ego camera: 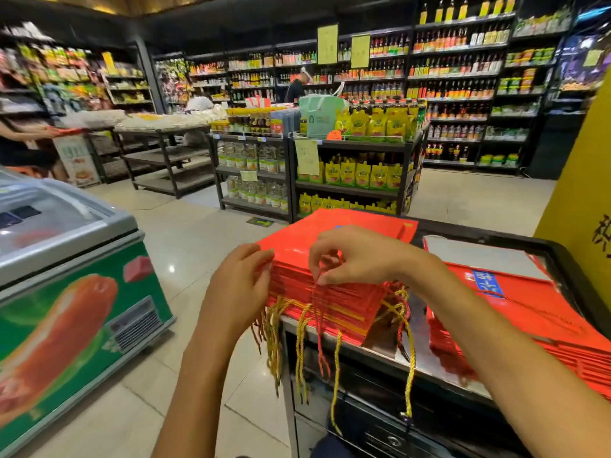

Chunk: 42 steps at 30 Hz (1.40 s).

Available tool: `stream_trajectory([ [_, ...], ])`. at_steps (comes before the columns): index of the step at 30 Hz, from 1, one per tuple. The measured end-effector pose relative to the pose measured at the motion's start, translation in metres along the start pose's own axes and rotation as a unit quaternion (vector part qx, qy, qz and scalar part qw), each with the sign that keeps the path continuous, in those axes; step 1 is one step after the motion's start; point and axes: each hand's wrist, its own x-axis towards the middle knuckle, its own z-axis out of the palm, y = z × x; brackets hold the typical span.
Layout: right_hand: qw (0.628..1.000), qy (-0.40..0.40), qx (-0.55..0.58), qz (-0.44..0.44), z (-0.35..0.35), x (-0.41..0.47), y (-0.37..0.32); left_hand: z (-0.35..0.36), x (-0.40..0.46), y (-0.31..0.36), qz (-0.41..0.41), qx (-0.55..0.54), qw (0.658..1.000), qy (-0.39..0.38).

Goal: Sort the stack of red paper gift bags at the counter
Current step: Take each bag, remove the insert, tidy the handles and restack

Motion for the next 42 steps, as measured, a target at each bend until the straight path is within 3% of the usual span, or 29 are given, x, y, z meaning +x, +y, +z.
stream_trajectory([
  [4, 0.99, 0.045, 0.135, 0.001, -0.007, -0.003, -0.001, 0.003, -0.015, -0.008, 0.02, -0.027, 0.998, 0.052],
  [8, 0.952, 0.132, 0.26, 0.088, -0.011, 0.002, 0.014, 0.004, -0.029, -0.015, 0.042, -0.048, 0.995, 0.079],
  [13, 0.977, 0.097, 0.069, 0.178, -0.002, 0.017, 0.034, 0.006, -0.043, -0.015, 0.083, -0.05, 0.988, 0.118],
  [17, 0.959, 0.139, 0.049, 0.241, -0.004, 0.031, 0.046, 0.006, -0.053, -0.01, 0.098, -0.059, 0.983, 0.142],
  [22, 0.956, 0.093, 0.008, 0.277, -0.014, 0.041, 0.057, 0.008, -0.061, -0.006, 0.093, -0.075, 0.978, 0.169],
  [25, 0.971, 0.033, -0.016, 0.238, -0.018, 0.045, 0.058, 0.007, -0.062, -0.003, 0.096, -0.084, 0.975, 0.185],
  [29, 0.995, -0.021, -0.013, 0.091, -0.023, 0.042, 0.045, 0.008, -0.062, 0.0, 0.085, -0.094, 0.974, 0.19],
  [33, 0.995, -0.087, 0.039, -0.042, -0.019, 0.035, 0.019, 0.008, -0.059, 0.003, 0.068, -0.107, 0.972, 0.2],
  [37, 0.992, -0.04, 0.089, -0.085, -0.01, 0.033, 0.018, 0.006, -0.057, 0.005, 0.002, -0.148, 0.97, 0.192],
  [42, 0.987, 0.017, 0.149, -0.056, -0.005, 0.033, 0.014, 0.004, -0.055, 0.002, -0.02, -0.173, 0.969, 0.176],
])
